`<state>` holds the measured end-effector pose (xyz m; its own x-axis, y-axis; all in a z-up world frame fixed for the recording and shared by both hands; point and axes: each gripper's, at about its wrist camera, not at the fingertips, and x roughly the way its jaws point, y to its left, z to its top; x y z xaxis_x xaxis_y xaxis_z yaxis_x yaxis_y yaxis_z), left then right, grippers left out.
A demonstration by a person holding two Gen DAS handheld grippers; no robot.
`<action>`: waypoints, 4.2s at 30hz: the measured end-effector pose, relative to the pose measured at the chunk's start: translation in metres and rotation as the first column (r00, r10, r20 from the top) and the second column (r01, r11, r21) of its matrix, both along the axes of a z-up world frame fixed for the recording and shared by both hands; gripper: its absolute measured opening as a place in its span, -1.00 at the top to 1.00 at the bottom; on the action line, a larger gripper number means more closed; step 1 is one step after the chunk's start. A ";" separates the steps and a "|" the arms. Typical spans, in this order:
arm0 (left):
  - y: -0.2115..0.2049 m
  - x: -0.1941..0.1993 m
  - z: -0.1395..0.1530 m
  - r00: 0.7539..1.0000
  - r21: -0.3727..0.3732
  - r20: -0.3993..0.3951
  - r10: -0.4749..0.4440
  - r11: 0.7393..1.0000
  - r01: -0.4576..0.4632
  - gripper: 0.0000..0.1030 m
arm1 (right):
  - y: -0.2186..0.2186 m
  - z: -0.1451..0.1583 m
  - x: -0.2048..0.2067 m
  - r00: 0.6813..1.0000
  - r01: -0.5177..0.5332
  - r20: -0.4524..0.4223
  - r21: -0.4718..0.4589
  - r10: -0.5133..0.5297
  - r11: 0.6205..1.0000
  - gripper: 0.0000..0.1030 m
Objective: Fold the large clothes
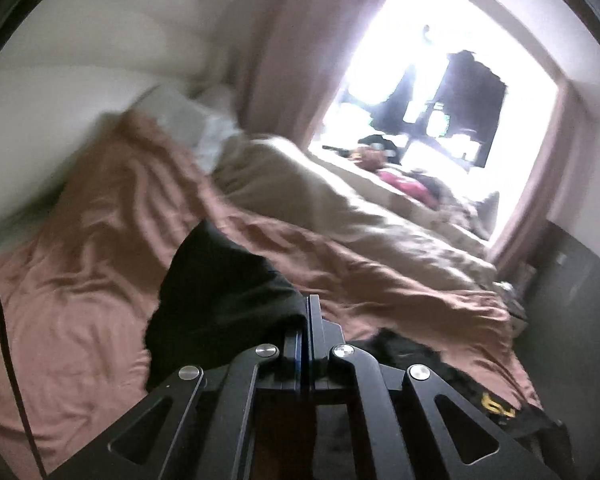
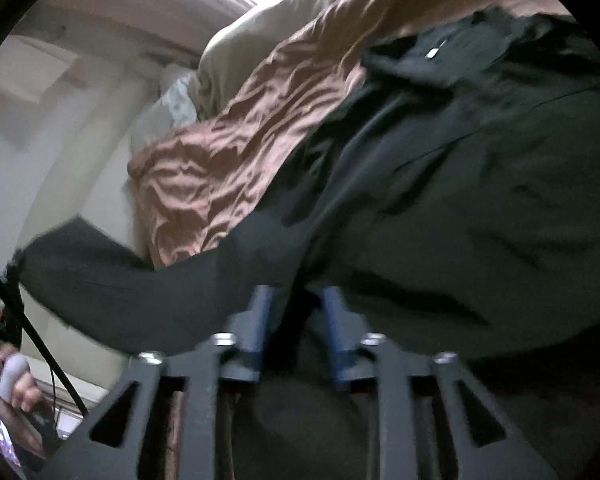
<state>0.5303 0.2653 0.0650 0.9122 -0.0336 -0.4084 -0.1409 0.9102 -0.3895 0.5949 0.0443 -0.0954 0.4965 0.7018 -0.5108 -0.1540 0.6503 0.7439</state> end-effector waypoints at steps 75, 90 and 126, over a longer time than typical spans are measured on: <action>-0.076 0.023 -0.247 0.801 -0.069 -0.541 -0.257 0.963 0.262 -0.09 | 0.018 -0.017 -0.033 0.991 0.129 0.121 -0.765 -0.056 0.631 0.25; -0.083 0.046 -0.261 0.780 0.008 -0.604 -0.164 0.978 0.211 0.13 | -0.142 -0.018 -0.053 0.876 0.476 0.075 -0.299 -0.477 0.827 0.86; -0.098 0.076 -0.270 0.785 0.129 -0.614 -0.085 0.970 0.206 0.13 | -0.205 -0.097 -0.021 0.863 0.500 -0.138 0.094 -0.486 0.861 0.88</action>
